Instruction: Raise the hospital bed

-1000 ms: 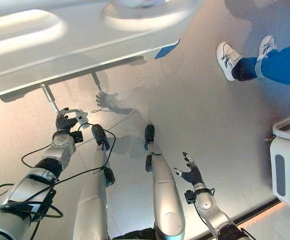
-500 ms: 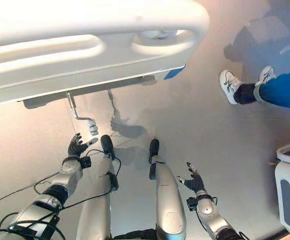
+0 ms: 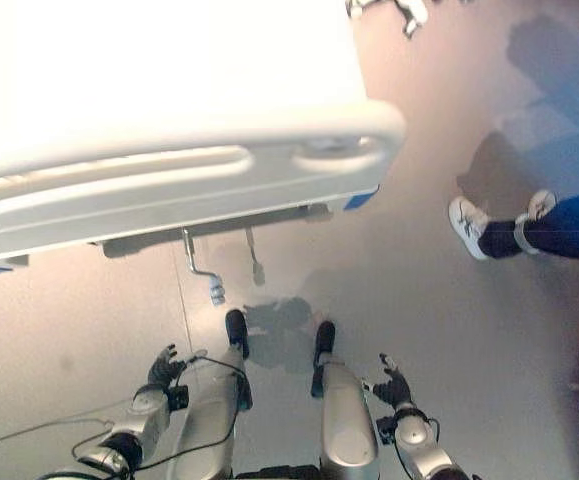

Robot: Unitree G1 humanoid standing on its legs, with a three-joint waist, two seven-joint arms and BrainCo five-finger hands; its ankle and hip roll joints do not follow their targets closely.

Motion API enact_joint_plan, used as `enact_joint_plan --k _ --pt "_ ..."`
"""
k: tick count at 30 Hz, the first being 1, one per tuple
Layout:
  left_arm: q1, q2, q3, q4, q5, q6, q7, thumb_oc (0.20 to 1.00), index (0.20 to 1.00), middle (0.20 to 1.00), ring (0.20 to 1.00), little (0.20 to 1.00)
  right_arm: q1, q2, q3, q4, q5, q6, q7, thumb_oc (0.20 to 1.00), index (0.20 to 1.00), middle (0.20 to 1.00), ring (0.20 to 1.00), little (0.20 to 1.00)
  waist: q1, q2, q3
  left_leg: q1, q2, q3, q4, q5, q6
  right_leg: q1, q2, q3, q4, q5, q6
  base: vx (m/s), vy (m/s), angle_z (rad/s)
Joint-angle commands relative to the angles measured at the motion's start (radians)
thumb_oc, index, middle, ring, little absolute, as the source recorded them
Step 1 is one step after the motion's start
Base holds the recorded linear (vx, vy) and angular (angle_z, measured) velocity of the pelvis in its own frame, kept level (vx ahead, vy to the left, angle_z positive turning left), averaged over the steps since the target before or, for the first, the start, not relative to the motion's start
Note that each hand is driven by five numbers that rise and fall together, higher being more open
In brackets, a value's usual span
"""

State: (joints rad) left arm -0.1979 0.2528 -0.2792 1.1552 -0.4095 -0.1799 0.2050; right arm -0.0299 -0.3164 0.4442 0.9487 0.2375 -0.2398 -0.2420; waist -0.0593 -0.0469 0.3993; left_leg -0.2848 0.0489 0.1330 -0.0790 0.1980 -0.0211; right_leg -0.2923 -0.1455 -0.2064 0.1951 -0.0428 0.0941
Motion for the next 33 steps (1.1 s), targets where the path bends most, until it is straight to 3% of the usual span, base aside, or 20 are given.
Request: enact_joint_plan --k 1,2,3,16,33 --pt "-0.005 0.0 0.014 0.041 0.089 0.017 -0.011 1.0 1.0 1.0 1.0 1.0 -0.003 0.02 0.004 0.013 -0.012 0.018 0.009 1.0 1.0 1.0 1.0 1.0 -0.002 -0.059 -0.009 0.08 -0.083 0.019 0.015 -0.104 0.012 -0.008 0.003 -0.001 -0.178 0.239 0.051 0.0 0.0 0.08" --pt "-0.005 0.0 0.014 0.041 0.089 0.017 -0.011 1.0 1.0 1.0 1.0 1.0 -0.003 0.02 0.004 0.013 -0.012 0.018 0.009 1.0 1.0 1.0 1.0 1.0 -0.002 -0.059 -0.009 0.08 -0.083 0.019 0.015 -0.104 0.012 -0.008 0.003 -0.001 -0.178 0.239 0.051 0.17 0.008 0.06" --pt "0.043 -0.036 -0.006 0.059 0.148 0.027 -0.031 1.0 1.0 1.0 1.0 1.0 0.001 0.047 0.007 0.081 -0.036 0.038 0.027 1.0 1.0 1.0 1.0 1.0 0.011 -0.039 -0.06 0.128 -0.076 0.014 0.004 -0.111 0.01 0.047 0.001 -0.006 -0.195 0.228 0.053 0.17 0.007 0.02" --pt "0.141 -0.088 0.007 0.133 0.238 0.052 -0.069 1.0 1.0 1.0 1.0 1.0 0.012 0.108 -0.009 0.258 -0.1 0.084 0.077 1.0 1.0 1.0 1.0 1.0 0.046 0.001 -0.223 0.287 -0.057 0.001 -0.008 -0.146 -0.004 0.227 0.011 -0.015 -0.245 0.195 0.058 0.13 -0.027 0.02" --pt "0.174 -0.114 0.037 0.204 0.289 0.063 -0.11 1.0 1.0 1.0 1.0 1.0 0.047 0.15 -0.05 0.348 -0.144 0.11 0.106 1.0 1.0 1.0 1.0 1.0 0.053 0.009 -0.332 0.379 -0.06 -0.01 -0.008 -0.164 -0.014 0.35 0.009 -0.039 -0.263 0.177 0.059 0.04 -0.019 0.03"
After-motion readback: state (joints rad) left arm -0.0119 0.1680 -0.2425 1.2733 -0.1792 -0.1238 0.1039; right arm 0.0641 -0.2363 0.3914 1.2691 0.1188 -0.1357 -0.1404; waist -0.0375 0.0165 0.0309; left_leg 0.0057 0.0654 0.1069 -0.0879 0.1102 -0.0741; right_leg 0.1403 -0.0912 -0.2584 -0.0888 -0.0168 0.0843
